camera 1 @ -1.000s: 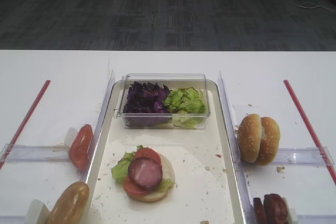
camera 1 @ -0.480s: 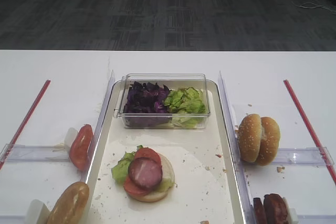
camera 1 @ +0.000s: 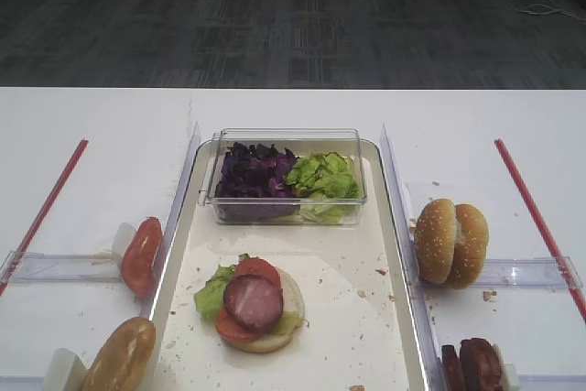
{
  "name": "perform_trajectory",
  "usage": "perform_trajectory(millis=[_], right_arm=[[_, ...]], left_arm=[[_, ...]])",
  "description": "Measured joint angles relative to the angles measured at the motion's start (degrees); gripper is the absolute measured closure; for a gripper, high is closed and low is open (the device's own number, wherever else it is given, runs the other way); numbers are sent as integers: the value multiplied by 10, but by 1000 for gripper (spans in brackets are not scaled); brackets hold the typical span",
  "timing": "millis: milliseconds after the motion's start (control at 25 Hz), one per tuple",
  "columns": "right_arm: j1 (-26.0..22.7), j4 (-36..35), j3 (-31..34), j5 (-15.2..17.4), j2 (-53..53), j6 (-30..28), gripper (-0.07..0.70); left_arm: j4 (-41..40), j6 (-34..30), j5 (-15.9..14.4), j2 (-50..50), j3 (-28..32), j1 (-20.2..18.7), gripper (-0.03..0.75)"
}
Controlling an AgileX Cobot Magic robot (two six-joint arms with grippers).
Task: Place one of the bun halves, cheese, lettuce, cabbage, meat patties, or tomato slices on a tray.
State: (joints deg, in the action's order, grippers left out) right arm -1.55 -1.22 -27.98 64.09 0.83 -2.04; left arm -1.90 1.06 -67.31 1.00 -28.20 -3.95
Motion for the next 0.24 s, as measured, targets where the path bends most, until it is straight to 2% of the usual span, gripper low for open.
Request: perform_trajectory(millis=[240], right_arm=[[0, 0, 0, 0, 0, 0, 41]], left_arm=[[0, 0, 0, 0, 0, 0, 99]])
